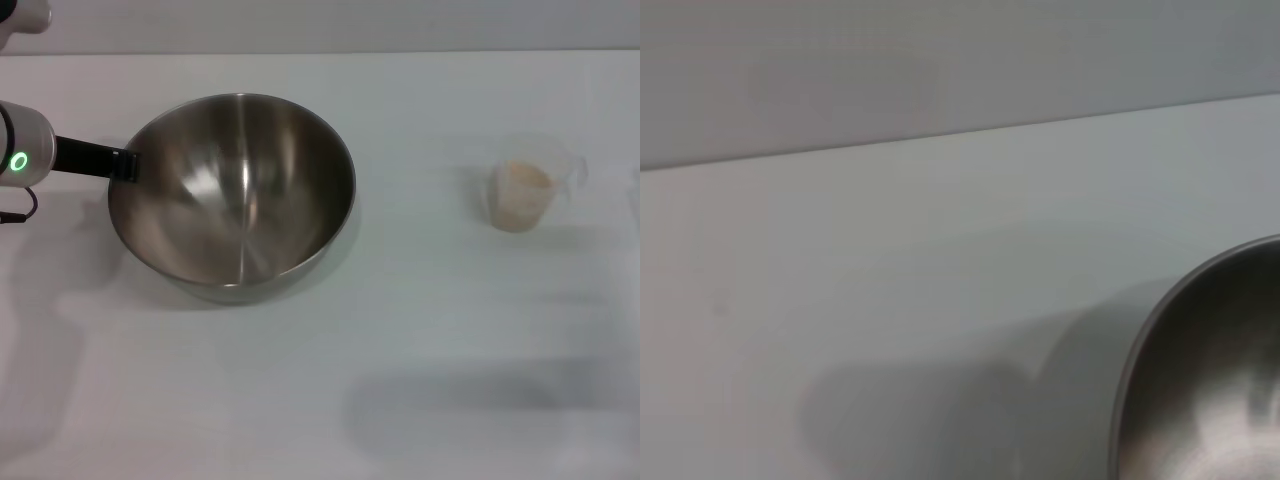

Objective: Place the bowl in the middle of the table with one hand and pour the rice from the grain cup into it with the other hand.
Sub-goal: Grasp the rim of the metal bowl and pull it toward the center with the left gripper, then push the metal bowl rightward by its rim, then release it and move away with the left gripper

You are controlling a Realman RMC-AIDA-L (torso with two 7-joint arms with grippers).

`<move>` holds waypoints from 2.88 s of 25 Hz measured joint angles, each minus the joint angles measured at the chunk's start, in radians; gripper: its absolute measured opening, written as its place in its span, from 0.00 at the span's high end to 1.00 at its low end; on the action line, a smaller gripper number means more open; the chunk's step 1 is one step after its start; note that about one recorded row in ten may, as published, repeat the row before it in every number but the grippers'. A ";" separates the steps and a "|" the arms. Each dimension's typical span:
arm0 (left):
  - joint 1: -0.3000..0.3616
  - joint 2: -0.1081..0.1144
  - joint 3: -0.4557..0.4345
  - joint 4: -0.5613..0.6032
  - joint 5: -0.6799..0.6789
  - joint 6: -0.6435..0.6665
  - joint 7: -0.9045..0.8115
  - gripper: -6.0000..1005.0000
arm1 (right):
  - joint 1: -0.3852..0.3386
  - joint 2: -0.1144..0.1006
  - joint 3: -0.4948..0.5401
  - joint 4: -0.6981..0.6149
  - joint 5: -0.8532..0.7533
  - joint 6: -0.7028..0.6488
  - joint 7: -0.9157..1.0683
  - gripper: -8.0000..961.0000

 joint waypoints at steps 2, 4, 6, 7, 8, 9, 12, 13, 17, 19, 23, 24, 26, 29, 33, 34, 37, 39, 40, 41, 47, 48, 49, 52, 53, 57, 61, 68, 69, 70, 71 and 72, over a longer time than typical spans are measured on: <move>-0.005 -0.001 -0.001 0.001 -0.001 -0.008 0.010 0.94 | 0.002 0.000 0.000 0.000 0.000 0.001 0.000 0.26; -0.011 -0.001 -0.006 0.001 -0.006 -0.015 0.011 0.94 | 0.003 0.000 0.000 0.000 0.000 0.002 0.000 0.26; -0.013 -0.001 -0.008 0.002 -0.021 -0.015 0.012 0.94 | 0.004 0.000 0.000 0.000 0.000 0.003 0.000 0.26; -0.014 -0.001 -0.010 0.002 -0.041 -0.008 0.017 0.94 | 0.004 0.000 0.000 0.000 0.000 0.004 0.000 0.26; -0.014 -0.001 -0.012 0.003 -0.062 0.001 0.026 0.94 | 0.004 0.000 0.000 0.000 0.000 0.004 0.000 0.26; -0.014 0.000 -0.016 0.006 -0.086 0.010 0.039 0.94 | 0.005 0.000 0.000 0.000 0.000 0.005 0.000 0.26; -0.014 0.000 -0.023 0.010 -0.126 0.025 0.068 0.94 | 0.007 0.000 0.000 0.000 0.000 0.008 0.000 0.26; -0.015 0.000 -0.026 0.010 -0.135 0.027 0.074 0.94 | 0.007 0.000 0.000 0.000 0.000 0.008 0.000 0.26; -0.021 0.000 -0.033 0.010 -0.161 0.029 0.093 0.95 | 0.008 0.000 0.000 0.000 0.000 0.008 0.000 0.26; -0.024 0.000 -0.037 0.012 -0.183 0.029 0.113 0.95 | 0.008 0.000 0.000 0.000 0.000 0.009 0.000 0.26; -0.027 0.001 -0.053 0.018 -0.230 0.024 0.150 0.95 | 0.011 0.000 0.000 0.000 0.000 0.009 0.000 0.26; -0.028 0.001 -0.058 0.019 -0.245 0.022 0.161 0.95 | 0.012 0.000 0.000 0.000 0.000 0.009 0.000 0.26; -0.028 0.002 -0.075 0.030 -0.303 0.018 0.202 0.95 | 0.013 0.000 0.000 0.000 0.000 0.009 0.000 0.25; -0.028 0.003 -0.098 0.052 -0.380 0.015 0.258 0.94 | 0.014 0.001 -0.001 0.000 0.000 0.009 0.000 0.26; -0.039 0.003 -0.108 0.077 -0.394 0.014 0.274 0.94 | 0.015 0.001 -0.001 0.000 -0.001 0.009 0.000 0.26; -0.043 0.002 -0.107 0.083 -0.395 0.016 0.280 0.94 | 0.015 0.002 -0.001 0.000 -0.001 0.009 0.000 0.26; -0.056 -0.002 -0.101 0.111 -0.396 0.032 0.307 0.93 | 0.015 0.002 -0.001 0.000 -0.001 0.009 0.000 0.26; -0.065 -0.004 -0.088 0.136 -0.397 0.062 0.318 0.93 | 0.015 0.002 -0.001 0.000 -0.001 0.009 0.000 0.26; -0.067 -0.004 -0.082 0.144 -0.397 0.075 0.320 0.93 | 0.016 0.002 -0.001 0.000 -0.001 0.009 0.000 0.26; -0.069 -0.004 -0.074 0.154 -0.397 0.094 0.320 0.93 | 0.016 0.002 0.000 0.000 -0.001 0.009 0.000 0.26; -0.069 -0.004 -0.052 0.213 -0.407 0.204 0.326 0.92 | 0.015 0.002 0.000 0.000 0.000 0.009 0.000 0.26; -0.069 -0.004 -0.051 0.220 -0.407 0.215 0.330 0.92 | 0.016 0.002 0.001 0.000 0.000 0.009 0.000 0.26; -0.069 -0.005 -0.049 0.225 -0.407 0.226 0.336 0.92 | 0.017 0.001 0.001 0.000 0.000 0.009 0.000 0.26; -0.066 -0.005 -0.020 0.232 -0.408 0.265 0.346 0.91 | 0.019 0.001 0.002 0.000 0.000 0.009 0.000 0.26; -0.064 -0.006 -0.008 0.232 -0.409 0.274 0.346 0.91 | 0.020 0.001 0.002 0.000 0.000 0.008 0.000 0.26; -0.056 -0.005 0.038 0.232 -0.409 0.314 0.361 0.91 | 0.023 0.000 0.002 -0.004 0.000 0.007 0.000 0.25; -0.055 -0.005 0.045 0.232 -0.409 0.315 0.371 0.81 | 0.023 0.000 0.001 -0.004 0.000 0.006 0.000 0.26; -0.040 -0.005 0.052 0.220 -0.409 0.347 0.384 0.67 | 0.025 0.000 0.001 -0.004 0.000 0.005 0.000 0.26; -0.028 -0.005 0.056 0.212 -0.409 0.376 0.388 0.66 | 0.025 0.000 0.001 -0.004 0.000 0.004 0.000 0.26; -0.017 -0.005 0.062 0.206 -0.409 0.404 0.390 0.64 | 0.025 0.000 0.001 -0.004 0.000 0.002 0.000 0.26; -0.010 -0.006 0.067 0.203 -0.409 0.429 0.391 0.63 | 0.025 0.000 0.001 -0.004 0.000 0.002 0.000 0.26; -0.001 -0.006 0.073 0.200 -0.410 0.461 0.392 0.60 | 0.025 0.000 0.001 -0.004 0.000 0.001 0.000 0.26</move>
